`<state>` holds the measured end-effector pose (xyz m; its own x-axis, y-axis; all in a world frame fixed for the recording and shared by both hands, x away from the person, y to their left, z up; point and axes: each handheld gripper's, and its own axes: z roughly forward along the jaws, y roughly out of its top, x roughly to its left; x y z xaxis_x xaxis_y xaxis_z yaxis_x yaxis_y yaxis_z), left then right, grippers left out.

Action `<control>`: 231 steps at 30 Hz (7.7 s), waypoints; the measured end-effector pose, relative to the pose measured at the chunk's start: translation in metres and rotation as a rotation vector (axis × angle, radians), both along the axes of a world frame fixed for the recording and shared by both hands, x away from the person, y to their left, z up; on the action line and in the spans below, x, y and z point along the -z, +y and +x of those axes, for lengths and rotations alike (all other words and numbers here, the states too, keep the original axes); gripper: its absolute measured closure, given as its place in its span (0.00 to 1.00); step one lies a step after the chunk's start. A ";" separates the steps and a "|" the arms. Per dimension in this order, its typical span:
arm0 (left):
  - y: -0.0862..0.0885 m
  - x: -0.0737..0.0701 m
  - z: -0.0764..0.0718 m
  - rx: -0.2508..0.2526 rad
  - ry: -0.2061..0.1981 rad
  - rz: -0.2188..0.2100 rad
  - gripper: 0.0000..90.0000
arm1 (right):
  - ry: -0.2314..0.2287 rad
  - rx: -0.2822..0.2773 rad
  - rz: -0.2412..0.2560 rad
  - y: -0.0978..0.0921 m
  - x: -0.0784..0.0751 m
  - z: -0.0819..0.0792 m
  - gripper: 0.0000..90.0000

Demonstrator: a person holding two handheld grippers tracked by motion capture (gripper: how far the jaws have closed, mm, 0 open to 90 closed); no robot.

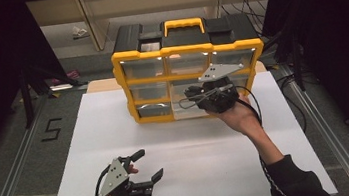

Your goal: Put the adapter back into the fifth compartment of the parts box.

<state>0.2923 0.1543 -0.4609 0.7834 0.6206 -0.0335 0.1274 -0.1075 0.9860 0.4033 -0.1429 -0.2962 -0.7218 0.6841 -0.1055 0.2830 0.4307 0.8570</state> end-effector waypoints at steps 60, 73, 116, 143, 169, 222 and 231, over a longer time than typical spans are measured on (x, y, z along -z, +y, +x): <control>0.000 0.000 0.000 0.005 -0.001 0.005 0.20 | 0.021 0.056 -0.017 0.012 0.004 0.007 0.43; -0.001 0.000 0.000 0.006 0.000 0.007 0.20 | -0.020 0.016 0.019 0.015 0.009 -0.017 0.37; -0.001 0.001 0.000 0.005 0.004 0.006 0.20 | -0.078 -0.054 0.142 0.003 0.048 -0.070 0.34; -0.001 0.000 -0.001 0.009 -0.001 0.002 0.20 | -0.054 -0.065 0.188 -0.003 0.074 -0.079 0.34; -0.001 -0.001 -0.001 0.012 -0.002 0.003 0.20 | -0.041 -0.063 0.218 -0.020 0.097 -0.089 0.27; -0.005 0.001 0.000 0.062 0.037 0.033 0.19 | -0.053 0.029 0.303 -0.068 0.129 -0.114 0.22; -0.005 0.002 0.001 0.063 0.041 0.036 0.19 | -0.057 0.037 0.310 -0.072 0.133 -0.119 0.23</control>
<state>0.2929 0.1496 -0.4625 0.8195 0.5713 -0.0445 0.1590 -0.1520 0.9755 0.2845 -0.2152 -0.4296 -0.6944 0.7159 0.0731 0.2419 0.1365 0.9607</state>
